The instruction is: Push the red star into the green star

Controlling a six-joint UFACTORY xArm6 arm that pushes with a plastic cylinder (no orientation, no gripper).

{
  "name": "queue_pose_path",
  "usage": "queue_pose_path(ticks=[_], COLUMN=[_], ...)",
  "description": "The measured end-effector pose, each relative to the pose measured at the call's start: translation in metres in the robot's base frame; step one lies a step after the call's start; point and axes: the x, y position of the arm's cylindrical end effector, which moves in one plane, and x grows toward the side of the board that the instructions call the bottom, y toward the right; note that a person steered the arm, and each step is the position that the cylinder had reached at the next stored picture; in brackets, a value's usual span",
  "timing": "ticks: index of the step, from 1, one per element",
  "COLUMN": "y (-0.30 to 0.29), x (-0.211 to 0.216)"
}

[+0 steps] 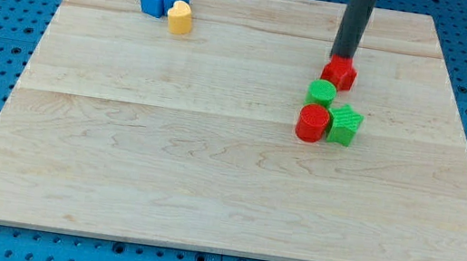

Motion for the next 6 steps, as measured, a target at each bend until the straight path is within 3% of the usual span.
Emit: queue_pose_path(ticks=[1, 2, 4, 5, 6], y=[-0.037, -0.037, -0.050, -0.020, -0.035], x=[0.026, 0.039, 0.018, 0.011, 0.049])
